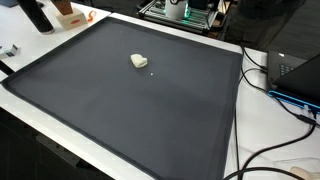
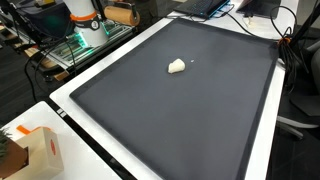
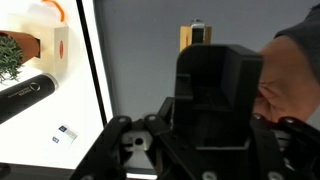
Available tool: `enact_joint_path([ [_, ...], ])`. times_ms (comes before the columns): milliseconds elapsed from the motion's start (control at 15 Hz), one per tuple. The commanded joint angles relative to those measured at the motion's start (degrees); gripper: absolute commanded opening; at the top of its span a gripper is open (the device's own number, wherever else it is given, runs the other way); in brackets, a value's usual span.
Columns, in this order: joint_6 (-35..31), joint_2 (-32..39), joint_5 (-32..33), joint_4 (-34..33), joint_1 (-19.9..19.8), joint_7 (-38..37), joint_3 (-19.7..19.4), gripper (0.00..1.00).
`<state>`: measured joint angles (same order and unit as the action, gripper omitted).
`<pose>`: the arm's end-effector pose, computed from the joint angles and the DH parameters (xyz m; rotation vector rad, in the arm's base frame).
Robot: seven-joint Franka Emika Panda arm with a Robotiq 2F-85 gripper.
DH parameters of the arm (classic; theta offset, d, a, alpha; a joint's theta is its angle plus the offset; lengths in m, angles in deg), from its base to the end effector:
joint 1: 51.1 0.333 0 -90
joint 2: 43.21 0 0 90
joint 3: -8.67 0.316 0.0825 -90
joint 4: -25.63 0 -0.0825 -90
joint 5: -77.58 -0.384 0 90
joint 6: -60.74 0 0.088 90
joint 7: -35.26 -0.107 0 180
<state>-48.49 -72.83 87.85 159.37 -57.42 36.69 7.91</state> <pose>0.4008 -0.0634 0.5371 2.9674 -0.0676 0.1142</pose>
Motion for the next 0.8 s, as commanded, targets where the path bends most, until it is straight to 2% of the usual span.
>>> enact_joint_path([
  [0,-0.44,0.27,0.87,-0.03,1.05,0.31,-0.64,0.23],
  [133,-0.51,0.34,0.8,-0.13,1.2,0.53,-0.69,0.23],
  [200,0.09,0.14,0.37,-0.28,1.16,-0.2,-0.64,0.48],
  [733,0.06,0.79,0.35,-0.27,1.34,-0.17,-0.63,0.48],
])
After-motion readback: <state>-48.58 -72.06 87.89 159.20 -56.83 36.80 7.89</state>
